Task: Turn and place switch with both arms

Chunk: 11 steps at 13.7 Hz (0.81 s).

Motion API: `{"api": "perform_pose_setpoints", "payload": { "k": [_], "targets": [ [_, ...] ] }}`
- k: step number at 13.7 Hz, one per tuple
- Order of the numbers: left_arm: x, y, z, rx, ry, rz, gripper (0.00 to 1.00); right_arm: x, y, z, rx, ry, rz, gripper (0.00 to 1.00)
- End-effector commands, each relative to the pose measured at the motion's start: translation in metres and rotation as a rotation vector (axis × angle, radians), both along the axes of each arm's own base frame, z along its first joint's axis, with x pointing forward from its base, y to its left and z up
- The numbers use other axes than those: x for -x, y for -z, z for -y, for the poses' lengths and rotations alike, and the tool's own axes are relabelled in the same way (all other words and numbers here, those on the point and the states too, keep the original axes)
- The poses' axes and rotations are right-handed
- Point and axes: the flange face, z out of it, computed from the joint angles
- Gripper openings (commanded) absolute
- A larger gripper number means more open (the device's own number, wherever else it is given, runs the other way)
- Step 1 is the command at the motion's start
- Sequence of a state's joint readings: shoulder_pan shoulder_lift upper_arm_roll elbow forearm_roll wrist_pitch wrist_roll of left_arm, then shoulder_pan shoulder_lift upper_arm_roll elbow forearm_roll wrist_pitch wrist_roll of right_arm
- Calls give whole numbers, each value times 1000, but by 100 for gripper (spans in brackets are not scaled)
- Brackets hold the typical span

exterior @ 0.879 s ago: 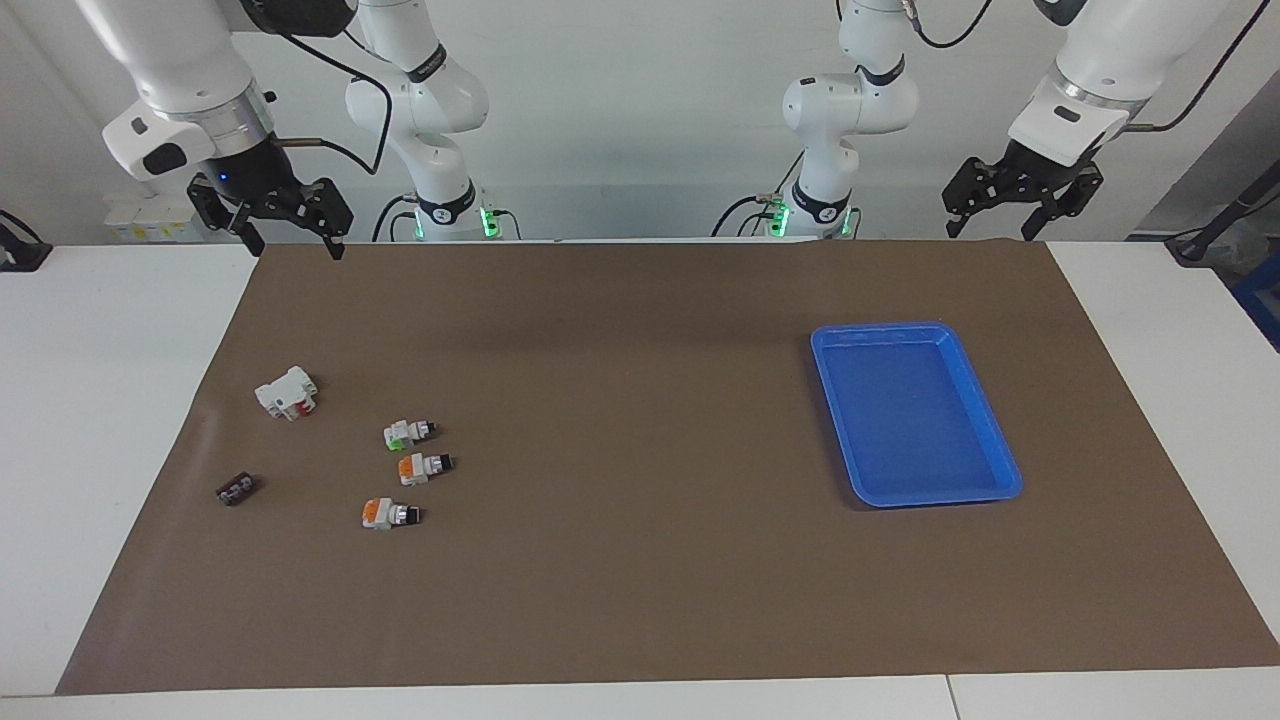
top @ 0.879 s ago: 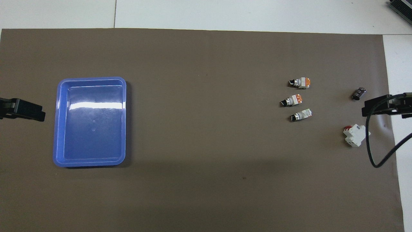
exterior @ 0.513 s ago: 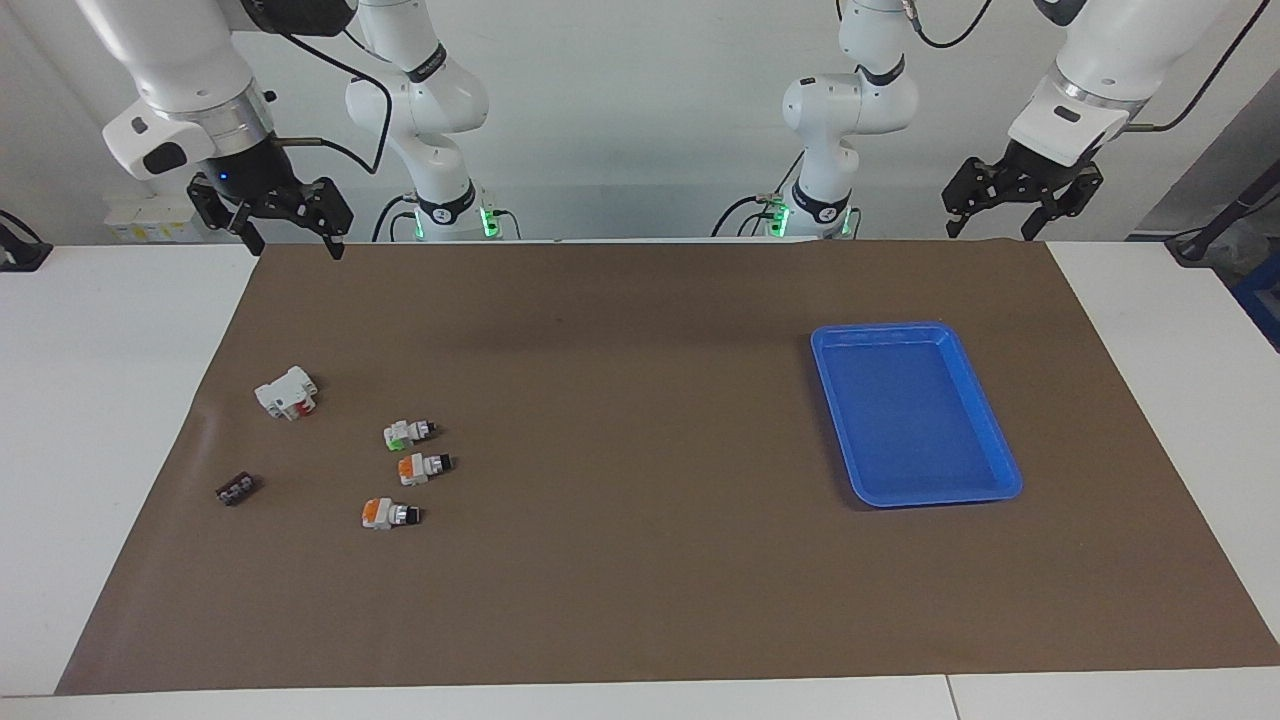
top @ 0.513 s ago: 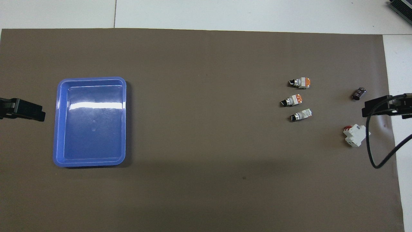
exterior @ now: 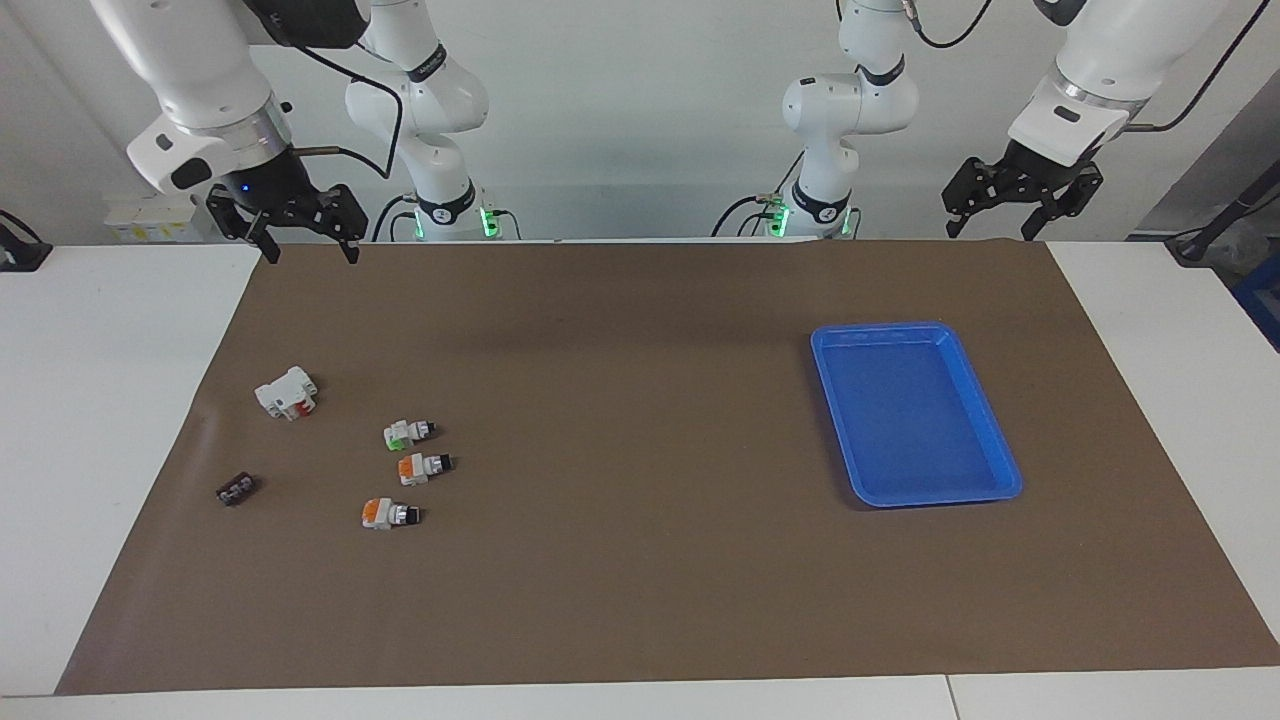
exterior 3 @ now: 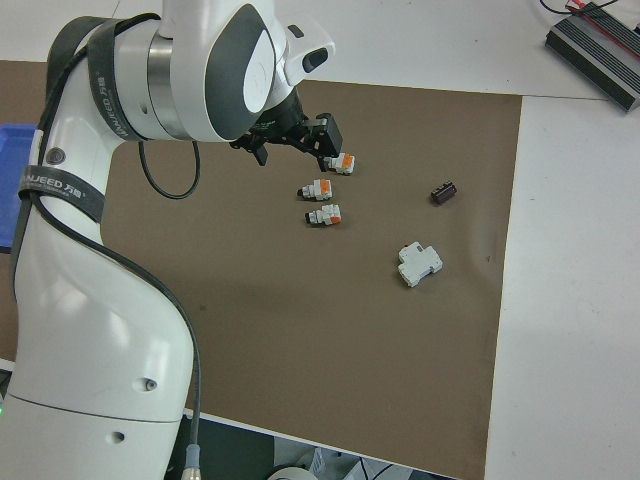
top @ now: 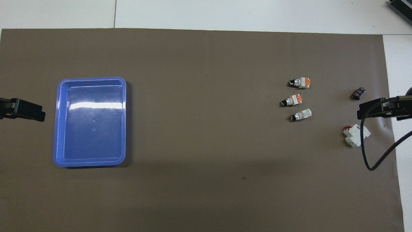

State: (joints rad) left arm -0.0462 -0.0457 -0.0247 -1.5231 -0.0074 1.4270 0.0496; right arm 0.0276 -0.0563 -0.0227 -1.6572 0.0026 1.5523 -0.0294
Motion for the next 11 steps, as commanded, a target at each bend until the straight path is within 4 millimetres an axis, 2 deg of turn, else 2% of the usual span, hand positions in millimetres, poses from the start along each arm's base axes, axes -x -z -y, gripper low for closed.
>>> {"api": "perform_pose_setpoints", "payload": {
  "k": [1, 3, 6, 8, 11],
  "targets": [
    [9, -1, -2, 9, -6, -6, 100, 10, 44, 0, -59, -133, 64, 100],
    [9, -1, -2, 9, -6, -6, 100, 11, 77, -5, -60, -281, 80, 100],
    [9, -1, -2, 9, -6, -6, 100, -14, 134, -5, -68, -621, 60, 100],
    [9, -1, -2, 9, -6, -6, 100, -21, 166, -4, -71, -775, 59, 100],
    [9, -1, -2, 9, -6, -6, 100, -31, 215, -3, -82, -1117, 52, 100]
  ]
}}
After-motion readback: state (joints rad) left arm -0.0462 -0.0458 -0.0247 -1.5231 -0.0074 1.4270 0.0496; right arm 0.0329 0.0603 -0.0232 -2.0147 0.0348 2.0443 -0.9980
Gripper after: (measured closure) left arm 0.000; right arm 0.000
